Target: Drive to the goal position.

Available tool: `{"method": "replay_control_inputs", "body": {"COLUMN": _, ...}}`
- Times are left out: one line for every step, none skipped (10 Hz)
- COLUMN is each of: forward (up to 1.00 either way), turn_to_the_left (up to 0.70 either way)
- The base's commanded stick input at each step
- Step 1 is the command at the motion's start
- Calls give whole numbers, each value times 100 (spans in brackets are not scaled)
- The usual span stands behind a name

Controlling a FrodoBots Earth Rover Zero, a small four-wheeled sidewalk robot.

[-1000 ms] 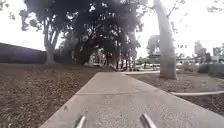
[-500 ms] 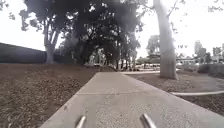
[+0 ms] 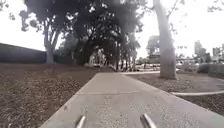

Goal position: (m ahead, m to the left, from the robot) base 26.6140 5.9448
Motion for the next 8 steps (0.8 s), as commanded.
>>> {"method": "replay_control_inputs", "body": {"forward": 98, "turn_to_the_left": 0}}
{"method": "replay_control_inputs", "body": {"forward": 98, "turn_to_the_left": 0}}
{"method": "replay_control_inputs", "body": {"forward": 98, "turn_to_the_left": 0}}
{"method": "replay_control_inputs", "body": {"forward": 100, "turn_to_the_left": 0}}
{"method": "replay_control_inputs", "body": {"forward": 100, "turn_to_the_left": 0}}
{"method": "replay_control_inputs", "body": {"forward": 100, "turn_to_the_left": 0}}
{"method": "replay_control_inputs", "body": {"forward": 100, "turn_to_the_left": 0}}
{"method": "replay_control_inputs", "body": {"forward": 100, "turn_to_the_left": 0}}
